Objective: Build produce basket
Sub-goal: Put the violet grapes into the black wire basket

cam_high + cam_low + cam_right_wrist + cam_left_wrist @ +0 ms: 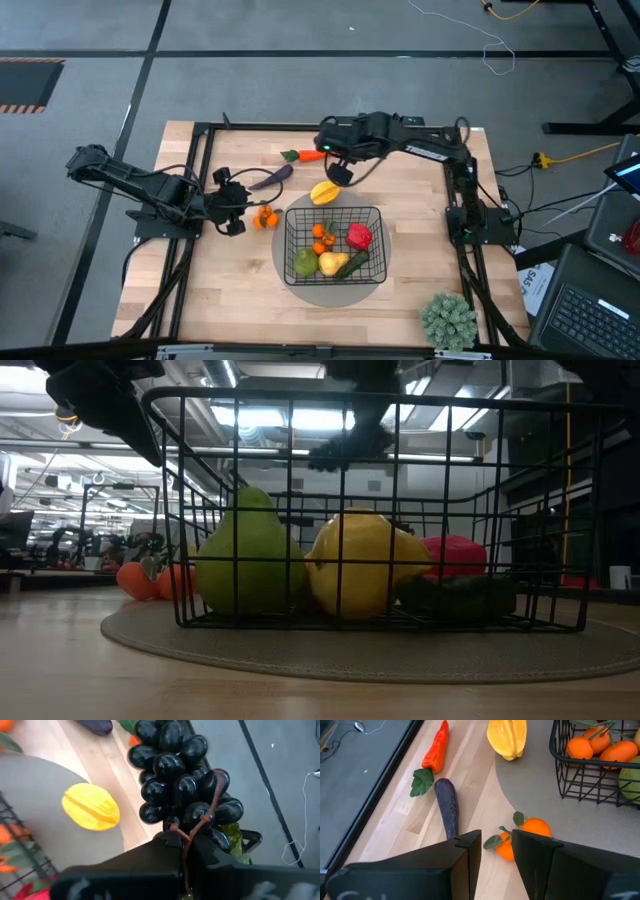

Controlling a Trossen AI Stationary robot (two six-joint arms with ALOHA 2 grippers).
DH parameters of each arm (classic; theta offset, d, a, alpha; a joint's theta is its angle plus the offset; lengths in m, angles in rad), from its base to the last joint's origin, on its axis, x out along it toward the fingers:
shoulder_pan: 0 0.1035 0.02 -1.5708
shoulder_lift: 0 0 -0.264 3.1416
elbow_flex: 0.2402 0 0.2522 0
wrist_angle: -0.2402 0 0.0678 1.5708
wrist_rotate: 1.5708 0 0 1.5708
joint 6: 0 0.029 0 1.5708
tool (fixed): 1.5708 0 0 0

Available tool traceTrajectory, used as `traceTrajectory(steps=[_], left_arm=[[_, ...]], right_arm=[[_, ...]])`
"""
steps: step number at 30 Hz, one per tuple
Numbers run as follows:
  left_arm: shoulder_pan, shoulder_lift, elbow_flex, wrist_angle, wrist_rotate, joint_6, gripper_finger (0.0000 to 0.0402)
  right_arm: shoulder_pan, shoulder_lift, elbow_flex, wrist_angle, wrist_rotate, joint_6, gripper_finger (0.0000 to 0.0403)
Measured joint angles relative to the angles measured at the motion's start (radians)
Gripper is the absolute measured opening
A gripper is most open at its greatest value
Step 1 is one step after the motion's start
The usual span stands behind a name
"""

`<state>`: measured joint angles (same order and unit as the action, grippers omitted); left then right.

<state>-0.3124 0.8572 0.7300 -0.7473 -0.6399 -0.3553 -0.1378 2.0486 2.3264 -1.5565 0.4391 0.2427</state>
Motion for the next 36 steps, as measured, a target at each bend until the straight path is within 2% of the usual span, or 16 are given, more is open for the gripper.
traceTrajectory(steps=[4, 11, 18, 28, 36], left_arm=[[0.000, 0.000, 0.000, 0.001, -0.006, 0.000, 0.0098], [0.000, 0.000, 0.000, 0.000, -0.007, 0.003, 0.0098], [0.000, 0.000, 0.000, 0.000, -0.007, 0.026, 0.0098], [-0.001, 0.000, 0.000, 0.001, -0.032, 0.027, 0.0098], [0.000, 0.000, 0.000, 0.001, -0.032, 0.027, 0.0098]], right_arm=[[0.025, -0.052, -0.001, -0.016, -0.034, 0.079, 0.0000], [0.107, -0.083, -0.002, -0.016, -0.235, 0.102, 0.0000], [0.222, -0.083, -0.002, -0.015, -0.368, 0.198, 0.0000], [0.398, -0.083, -0.002, -0.014, -0.368, 0.339, 0.0000], [0.491, -0.083, -0.002, -0.014, -0.233, 0.382, 0.0007]])
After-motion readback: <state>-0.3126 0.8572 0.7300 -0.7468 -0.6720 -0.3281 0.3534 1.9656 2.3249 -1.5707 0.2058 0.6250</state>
